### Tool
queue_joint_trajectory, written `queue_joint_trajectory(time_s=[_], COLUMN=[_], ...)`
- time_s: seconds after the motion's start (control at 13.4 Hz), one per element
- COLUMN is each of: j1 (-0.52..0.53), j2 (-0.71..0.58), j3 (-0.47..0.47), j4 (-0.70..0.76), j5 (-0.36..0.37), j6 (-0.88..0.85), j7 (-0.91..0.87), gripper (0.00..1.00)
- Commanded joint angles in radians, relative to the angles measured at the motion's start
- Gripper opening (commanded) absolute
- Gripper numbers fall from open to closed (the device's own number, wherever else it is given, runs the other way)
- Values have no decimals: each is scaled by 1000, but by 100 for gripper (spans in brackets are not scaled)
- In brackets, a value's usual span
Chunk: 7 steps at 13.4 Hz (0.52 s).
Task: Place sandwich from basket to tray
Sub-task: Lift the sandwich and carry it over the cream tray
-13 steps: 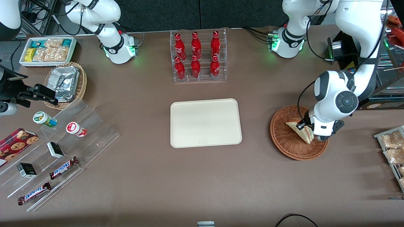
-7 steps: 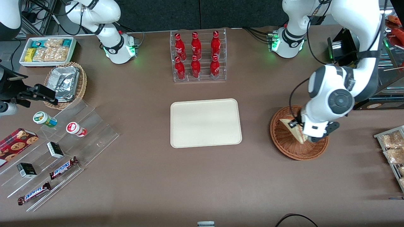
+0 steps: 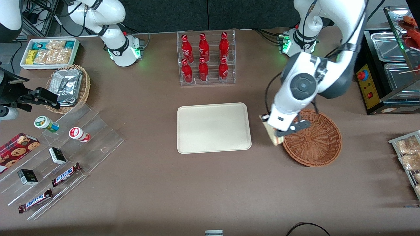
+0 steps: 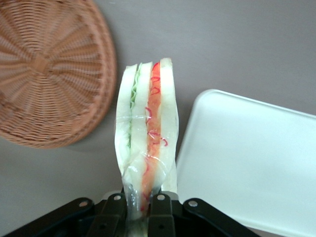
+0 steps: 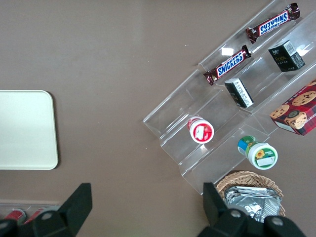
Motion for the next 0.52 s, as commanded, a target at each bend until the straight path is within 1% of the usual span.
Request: queue_joint_trajectory(time_s=[0.0,0.3,0.45], j1=[-89,-193,-232], j2=[96,201,265], j3=[14,14,14], j4=[120,243,318], j5=[-11,-10,-7], j6=[-17,-20,-20], j7=[-5,-17,-64], gripper=[0,0,0])
